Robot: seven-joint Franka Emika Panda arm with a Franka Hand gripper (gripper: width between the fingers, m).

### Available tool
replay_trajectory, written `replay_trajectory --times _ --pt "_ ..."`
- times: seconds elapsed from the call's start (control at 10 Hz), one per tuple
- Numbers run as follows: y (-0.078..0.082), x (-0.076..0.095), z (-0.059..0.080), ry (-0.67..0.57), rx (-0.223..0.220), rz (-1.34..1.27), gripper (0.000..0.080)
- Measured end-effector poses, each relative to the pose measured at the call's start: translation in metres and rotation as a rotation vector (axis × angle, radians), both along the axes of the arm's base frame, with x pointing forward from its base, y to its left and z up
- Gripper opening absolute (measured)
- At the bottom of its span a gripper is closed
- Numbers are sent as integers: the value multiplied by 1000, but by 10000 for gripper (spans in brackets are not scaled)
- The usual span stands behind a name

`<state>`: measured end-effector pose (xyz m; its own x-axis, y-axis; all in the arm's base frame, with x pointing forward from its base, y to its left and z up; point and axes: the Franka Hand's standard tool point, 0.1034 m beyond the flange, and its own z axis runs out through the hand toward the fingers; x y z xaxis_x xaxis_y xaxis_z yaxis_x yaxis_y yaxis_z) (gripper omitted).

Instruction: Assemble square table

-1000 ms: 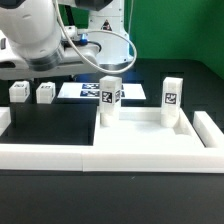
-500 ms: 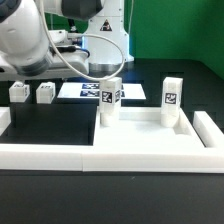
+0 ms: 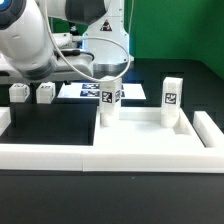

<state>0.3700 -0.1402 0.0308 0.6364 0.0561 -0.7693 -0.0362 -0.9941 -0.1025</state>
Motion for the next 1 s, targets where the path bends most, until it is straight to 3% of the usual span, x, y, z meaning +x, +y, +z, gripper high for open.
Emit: replay_trajectory --times 0.1,0.5,0.7,0.8,1.0 --pt "2 1 -1 -9 24 -2 649" --pt "6 2 -1 -11 41 7 649" --pt "0 0 -3 26 28 33 649" --pt "2 -13 -11 45 22 51 649" --pt "-2 -7 -9 49 11 59 649"
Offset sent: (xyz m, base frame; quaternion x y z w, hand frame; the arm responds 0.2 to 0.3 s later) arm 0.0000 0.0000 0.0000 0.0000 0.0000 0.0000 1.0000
